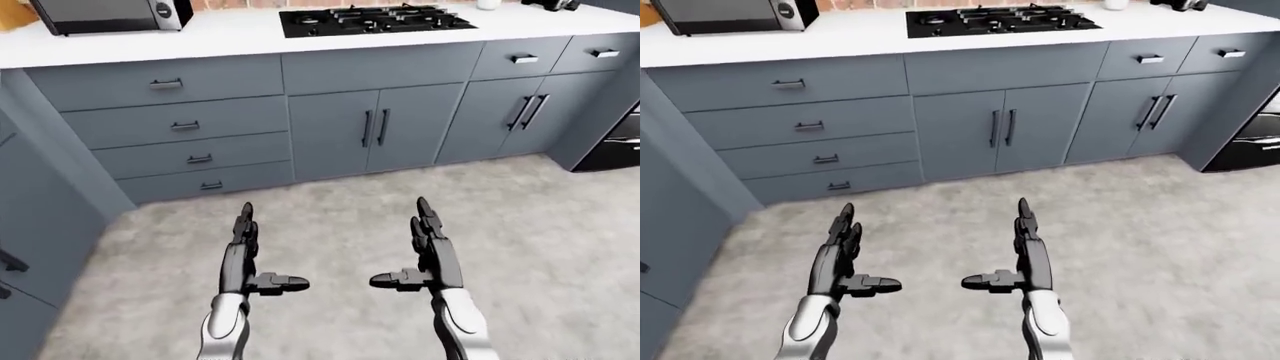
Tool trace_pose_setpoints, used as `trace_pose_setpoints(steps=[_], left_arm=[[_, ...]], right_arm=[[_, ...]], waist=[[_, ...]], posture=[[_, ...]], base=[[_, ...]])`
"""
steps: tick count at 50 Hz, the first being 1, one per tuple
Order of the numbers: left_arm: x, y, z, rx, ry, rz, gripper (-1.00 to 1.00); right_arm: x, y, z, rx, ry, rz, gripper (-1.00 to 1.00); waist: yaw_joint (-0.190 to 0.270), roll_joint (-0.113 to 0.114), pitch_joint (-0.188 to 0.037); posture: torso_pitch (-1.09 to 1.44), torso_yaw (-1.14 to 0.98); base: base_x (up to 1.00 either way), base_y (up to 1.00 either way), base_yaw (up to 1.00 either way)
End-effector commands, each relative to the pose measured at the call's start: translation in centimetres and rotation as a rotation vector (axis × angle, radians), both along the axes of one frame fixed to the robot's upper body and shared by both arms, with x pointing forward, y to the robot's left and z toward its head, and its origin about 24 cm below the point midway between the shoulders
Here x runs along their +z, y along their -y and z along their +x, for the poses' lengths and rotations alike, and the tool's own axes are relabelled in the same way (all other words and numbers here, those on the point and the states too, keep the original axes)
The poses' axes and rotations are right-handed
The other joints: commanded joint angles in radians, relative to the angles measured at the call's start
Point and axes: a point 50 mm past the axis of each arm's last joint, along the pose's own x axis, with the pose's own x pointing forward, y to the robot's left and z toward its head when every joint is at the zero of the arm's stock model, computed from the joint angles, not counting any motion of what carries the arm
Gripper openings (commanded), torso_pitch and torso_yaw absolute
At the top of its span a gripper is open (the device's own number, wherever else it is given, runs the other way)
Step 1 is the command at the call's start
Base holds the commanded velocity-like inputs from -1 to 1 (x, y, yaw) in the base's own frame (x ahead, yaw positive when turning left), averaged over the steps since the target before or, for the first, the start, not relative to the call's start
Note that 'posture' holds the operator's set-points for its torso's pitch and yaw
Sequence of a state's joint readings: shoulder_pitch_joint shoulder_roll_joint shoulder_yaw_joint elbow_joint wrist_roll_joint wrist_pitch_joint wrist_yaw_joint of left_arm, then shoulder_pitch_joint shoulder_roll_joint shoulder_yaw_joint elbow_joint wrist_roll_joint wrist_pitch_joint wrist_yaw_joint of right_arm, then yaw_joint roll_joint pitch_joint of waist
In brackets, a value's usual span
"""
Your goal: Navigate to the shelves.
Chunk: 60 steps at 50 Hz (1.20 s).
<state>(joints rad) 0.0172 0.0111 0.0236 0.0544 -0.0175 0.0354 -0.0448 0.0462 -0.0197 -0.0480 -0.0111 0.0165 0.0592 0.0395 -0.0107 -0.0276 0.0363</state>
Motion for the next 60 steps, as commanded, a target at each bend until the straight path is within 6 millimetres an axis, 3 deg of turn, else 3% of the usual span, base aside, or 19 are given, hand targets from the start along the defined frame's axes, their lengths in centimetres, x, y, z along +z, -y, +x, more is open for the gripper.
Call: trace_pose_setpoints(steps=[1, 5, 7, 8, 10, 16, 20, 30, 32, 34, 35, 36, 40, 45, 47, 48, 51, 57, 60], left_arm=[[2.0, -0.42, 0.53, 0.016, 0.106, 0.01, 1.0], [2.0, -0.42, 0.53, 0.016, 0.106, 0.01, 1.0], [2.0, -0.42, 0.53, 0.016, 0.106, 0.01, 1.0], [2.0, -0.42, 0.53, 0.016, 0.106, 0.01, 1.0], [2.0, -0.42, 0.53, 0.016, 0.106, 0.01, 1.0], [2.0, -0.42, 0.53, 0.016, 0.106, 0.01, 1.0], [2.0, -0.42, 0.53, 0.016, 0.106, 0.01, 1.0], [2.0, -0.42, 0.53, 0.016, 0.106, 0.01, 1.0], [2.0, -0.42, 0.53, 0.016, 0.106, 0.01, 1.0], [2.0, -0.42, 0.53, 0.016, 0.106, 0.01, 1.0], [2.0, -0.42, 0.53, 0.016, 0.106, 0.01, 1.0], [2.0, -0.42, 0.53, 0.016, 0.106, 0.01, 1.0], [2.0, -0.42, 0.53, 0.016, 0.106, 0.01, 1.0], [2.0, -0.42, 0.53, 0.016, 0.106, 0.01, 1.0], [2.0, -0.42, 0.53, 0.016, 0.106, 0.01, 1.0], [2.0, -0.42, 0.53, 0.016, 0.106, 0.01, 1.0], [2.0, -0.42, 0.53, 0.016, 0.106, 0.01, 1.0], [2.0, -0.42, 0.53, 0.016, 0.106, 0.01, 1.0], [2.0, -0.42, 0.53, 0.016, 0.106, 0.01, 1.0]], right_arm=[[1.97, -0.62, 0.64, 0.028, 0.106, 0.004, 1.0], [1.91, -0.57, 0.71, 0.026, 0.106, 0.004, 1.0], [1.89, -0.55, 0.74, 0.025, 0.106, 0.005, 1.0], [1.9, -0.55, 0.74, 0.026, 0.105, 0.005, 1.0], [1.89, -0.54, 0.75, 0.026, 0.106, 0.004, 1.0], [1.87, -0.6, 0.73, 0.028, 0.105, 0.003, 1.0], [1.88, -0.6, 0.75, 0.029, 0.105, 0.002, 1.0], [1.87, -0.62, 0.76, 0.029, 0.105, 0.002, 1.0], [1.88, -0.62, 0.73, 0.029, 0.105, 0.002, 1.0], [1.83, -0.62, 0.77, 0.03, 0.104, 0.002, 1.0], [1.83, -0.62, 0.75, 0.03, 0.104, 0.002, 1.0], [1.84, -0.62, 0.72, 0.03, 0.104, 0.003, 1.0], [1.89, -0.62, 0.67, 0.029, 0.103, 0.003, 1.0], [1.83, -0.57, 0.77, 0.028, 0.104, 0.004, 1.0], [1.81, -0.53, 0.8, 0.026, 0.104, 0.005, 1.0], [1.77, -0.52, 0.82, 0.026, 0.104, 0.005, 1.0], [1.82, -0.53, 0.8, 0.025, 0.104, 0.005, 1.0], [1.9, -0.62, 0.77, 0.029, 0.103, 0.005, 1.0], [2.01, -0.68, 0.79, 0.033, 0.112, 0.0, 1.0]], waist=[[0.004, 0.006, -0.012], [-0.002, 0.061, -0.004], [-0.001, 0.122, -0.025], [0.012, 0.083, -0.021], [0.016, 0.094, -0.014], [0.028, 0.045, -0.011], [0.029, -0.039, -0.024], [0.001, 0.032, -0.002], [-0.002, 0.068, -0.005], [0.002, 0.134, -0.027], [0.013, 0.079, -0.015], [0.01, 0.1, -0.012], [0.024, 0.077, -0.018], [0.031, 0.012, -0.012], [0.029, -0.047, -0.028], [0.022, -0.024, -0.027], [0.006, -0.022, -0.013], [0.002, 0.033, 0.0], [-0.006, 0.08, -0.023]], posture=[[0.0, 0.0], [0.0, 0.0], [0.0, 0.0], [0.0, 0.0], [0.0, 0.0], [0.0, 0.0], [0.0, 0.0], [0.0, 0.0], [0.0, 0.0], [0.0, 0.0], [0.0, 0.0], [0.0, 0.0], [0.0, 0.0], [0.0, 0.0], [0.0, 0.0], [0.0, 0.0], [0.0, 0.0], [0.0, 0.0], [0.0, 0.0]], base=[[0.2, 0.0, 0.0], [0.2, 0.0, 0.0], [0.19, 0.0, 0.0], [0.2, 0.0, 0.0], [0.2, 0.0, 0.0], [0.2, 0.0, 0.0], [0.2, 0.0, 0.0], [0.2, 0.0, 0.0], [0.2, 0.0, 0.0], [0.2, 0.0, 0.0], [0.2, 0.0, 0.0], [0.2, 0.0, 0.0], [0.21, 0.0, 0.0], [0.2, 0.0, 0.0], [0.2, 0.0, 0.0], [0.2, 0.0, 0.0], [0.2, 0.0, 0.0], [0.19, 0.0, 0.0], [0.03, 0.0, 0.0]])
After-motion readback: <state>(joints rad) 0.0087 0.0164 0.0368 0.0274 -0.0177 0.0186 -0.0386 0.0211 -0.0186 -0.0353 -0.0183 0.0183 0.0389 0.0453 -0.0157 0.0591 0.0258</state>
